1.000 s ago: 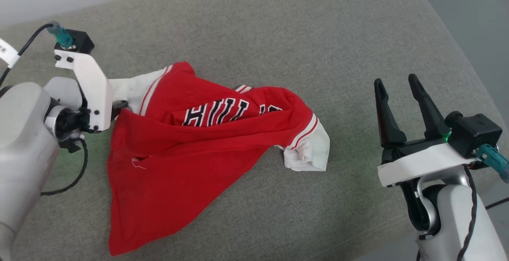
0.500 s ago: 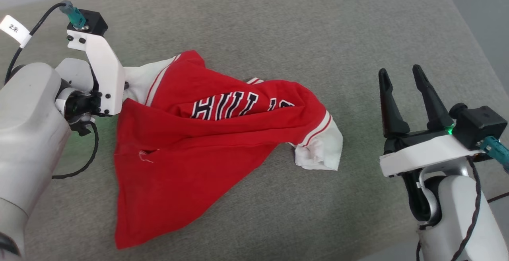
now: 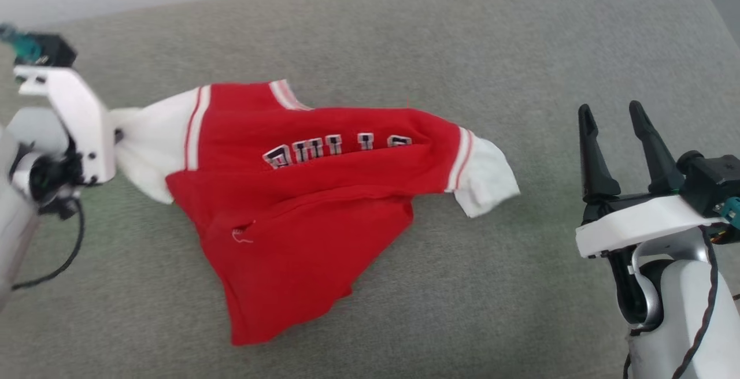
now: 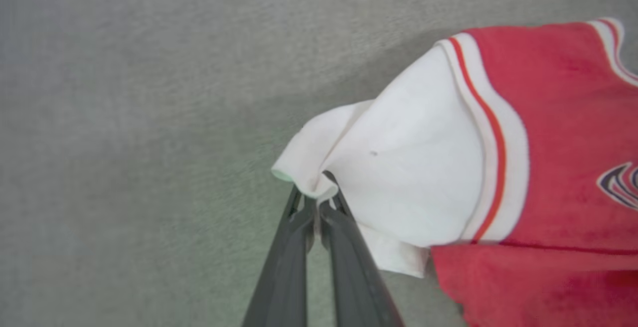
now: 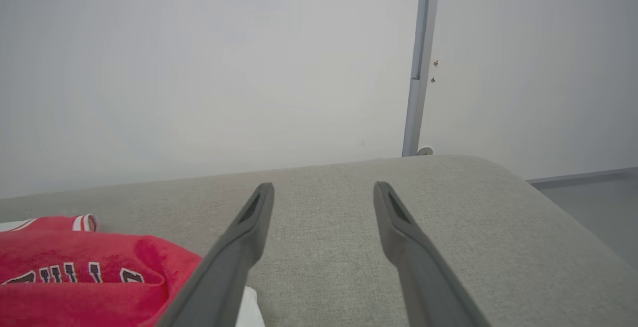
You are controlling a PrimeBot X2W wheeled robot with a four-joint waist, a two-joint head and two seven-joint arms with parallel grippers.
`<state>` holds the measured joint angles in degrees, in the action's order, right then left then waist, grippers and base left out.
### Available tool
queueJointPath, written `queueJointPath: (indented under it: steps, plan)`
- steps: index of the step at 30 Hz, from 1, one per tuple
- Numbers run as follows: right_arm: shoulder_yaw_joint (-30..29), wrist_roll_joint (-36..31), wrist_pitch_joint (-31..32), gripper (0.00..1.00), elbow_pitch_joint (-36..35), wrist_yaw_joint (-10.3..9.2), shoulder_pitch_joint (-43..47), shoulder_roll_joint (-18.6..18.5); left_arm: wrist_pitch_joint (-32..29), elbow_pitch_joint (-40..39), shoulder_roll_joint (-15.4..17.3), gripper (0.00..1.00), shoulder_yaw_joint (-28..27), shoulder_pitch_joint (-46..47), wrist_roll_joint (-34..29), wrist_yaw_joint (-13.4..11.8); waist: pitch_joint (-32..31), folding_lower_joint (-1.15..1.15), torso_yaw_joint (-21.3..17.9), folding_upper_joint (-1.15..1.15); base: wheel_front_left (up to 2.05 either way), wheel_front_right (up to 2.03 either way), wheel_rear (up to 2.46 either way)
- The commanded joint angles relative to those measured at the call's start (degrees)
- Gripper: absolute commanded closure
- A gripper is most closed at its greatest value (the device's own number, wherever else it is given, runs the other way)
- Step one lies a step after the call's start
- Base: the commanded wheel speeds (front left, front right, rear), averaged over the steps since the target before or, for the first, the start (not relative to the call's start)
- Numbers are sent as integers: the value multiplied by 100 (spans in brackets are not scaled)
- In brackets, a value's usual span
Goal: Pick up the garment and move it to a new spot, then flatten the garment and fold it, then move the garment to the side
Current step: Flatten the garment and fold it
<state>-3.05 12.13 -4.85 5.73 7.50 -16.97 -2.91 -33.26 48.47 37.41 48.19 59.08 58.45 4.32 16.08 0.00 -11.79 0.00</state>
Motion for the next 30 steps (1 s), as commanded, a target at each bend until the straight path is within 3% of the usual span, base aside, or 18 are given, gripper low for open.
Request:
queueJointPath:
  steps: [1,8,13,14,15,17,18,30]
  plan:
    - [-15,-46,52,0,-52,-1,62,-5,44,-62,126,100,-42,-188,81,-92,-167,0,180,0,0,0,0]
    - [-106,-115,286,0,-195,-1,237,-4,-230,-452,454,100,-178,-1277,551,-587,-391,0,413,0,0,0,0]
    - [-92,-106,406,0,-272,-1,286,-3,-377,-782,475,100,-219,-1764,803,-764,-483,0,472,0,0,0,0]
    - [-79,-89,424,0,-283,-1,299,-3,-407,-865,505,92,-180,-1809,777,-768,-495,0,476,0,0,0,0]
    - [-73,-72,443,0,-287,-1,304,-4,-418,-927,532,60,-178,-1829,785,-794,-507,0,481,0,0,0,0]
    - [-46,-60,466,0,-298,-1,316,-6,-447,-1062,571,8,-198,-1774,793,-821,-532,0,489,0,0,0,0]
    - [-37,-56,479,0,-306,-1,323,-6,-497,-1126,597,0,-184,-1728,765,-836,-542,0,489,0,0,0,0]
    - [41,80,580,0,-454,-1,250,-27,-1206,-1242,689,0,34,-1095,512,-1024,-386,0,434,0,0,0,0]
